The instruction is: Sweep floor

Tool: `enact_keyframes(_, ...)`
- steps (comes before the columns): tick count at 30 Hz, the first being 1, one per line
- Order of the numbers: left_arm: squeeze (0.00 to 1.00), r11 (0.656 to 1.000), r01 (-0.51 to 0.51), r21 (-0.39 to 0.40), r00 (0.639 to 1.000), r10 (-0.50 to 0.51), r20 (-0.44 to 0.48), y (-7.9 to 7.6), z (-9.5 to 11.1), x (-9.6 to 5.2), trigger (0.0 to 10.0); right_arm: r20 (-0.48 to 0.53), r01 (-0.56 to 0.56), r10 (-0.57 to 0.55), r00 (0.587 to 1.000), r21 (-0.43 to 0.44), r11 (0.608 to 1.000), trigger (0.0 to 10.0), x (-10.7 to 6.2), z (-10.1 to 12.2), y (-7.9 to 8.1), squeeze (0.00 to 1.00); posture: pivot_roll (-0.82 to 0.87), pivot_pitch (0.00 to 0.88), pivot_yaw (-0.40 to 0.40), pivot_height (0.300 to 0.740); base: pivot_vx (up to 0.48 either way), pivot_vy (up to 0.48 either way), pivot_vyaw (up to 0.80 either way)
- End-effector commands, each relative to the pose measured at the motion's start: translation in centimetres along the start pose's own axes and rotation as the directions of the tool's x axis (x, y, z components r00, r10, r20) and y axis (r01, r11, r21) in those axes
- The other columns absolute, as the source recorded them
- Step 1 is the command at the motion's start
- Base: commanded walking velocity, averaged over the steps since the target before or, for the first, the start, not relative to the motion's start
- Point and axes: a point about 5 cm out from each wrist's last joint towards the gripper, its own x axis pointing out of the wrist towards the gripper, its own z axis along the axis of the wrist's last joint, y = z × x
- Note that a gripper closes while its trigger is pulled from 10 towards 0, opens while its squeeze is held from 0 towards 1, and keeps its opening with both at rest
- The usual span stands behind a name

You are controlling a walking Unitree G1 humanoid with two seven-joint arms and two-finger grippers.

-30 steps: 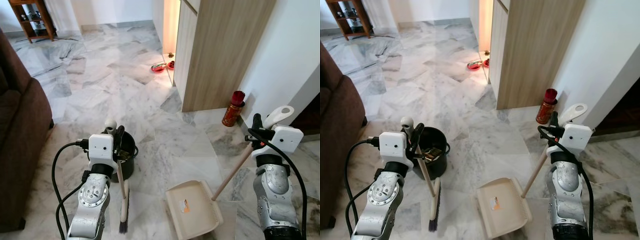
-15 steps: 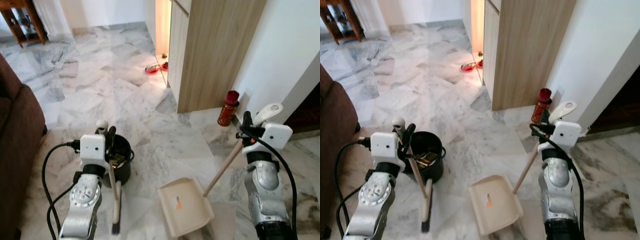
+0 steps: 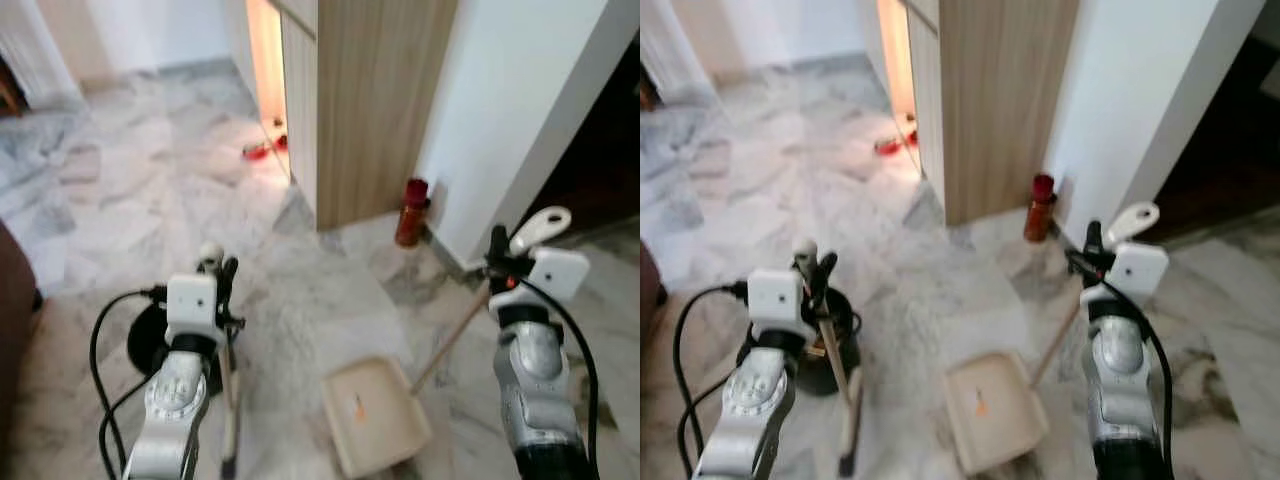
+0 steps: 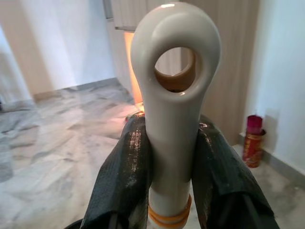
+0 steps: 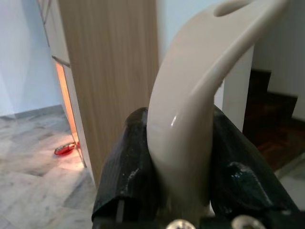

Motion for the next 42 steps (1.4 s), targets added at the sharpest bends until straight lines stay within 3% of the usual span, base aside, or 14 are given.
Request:
enact_keyframes(1,0.0,1.0,-0.006,0.023,0.997,0.005,0.071,0.2,1.3,0.3,10.0,0.051,0.004,-0.004,0.999,0.014,1.0,10.0,0.4,1.0,0.0,0.0,-0.05,0.005,0.028,0.74,0.0,-0.262,-0.8)
enact_keyframes(17,0.0,1.0,-0.013,0.008,0.996,0.012,0.085,0.1,1.6,0.8,10.0,0.052,0.009,-0.009,0.999,0.004,1.0,10.0,0.3,1.0,-0.4,0.0,-0.04,0.056,0.025,0.74,0.0,-0.038,-0.8)
enact_keyframes(42,0.0,0.999,-0.018,0.026,0.997,0.016,0.073,0.4,1.7,0.8,10.0,0.066,-0.034,0.035,0.997,-0.013,0.999,10.0,-0.1,1.3,0.9,0.0,-0.05,0.105,0.036,0.74,0.0,-0.125,-0.8)
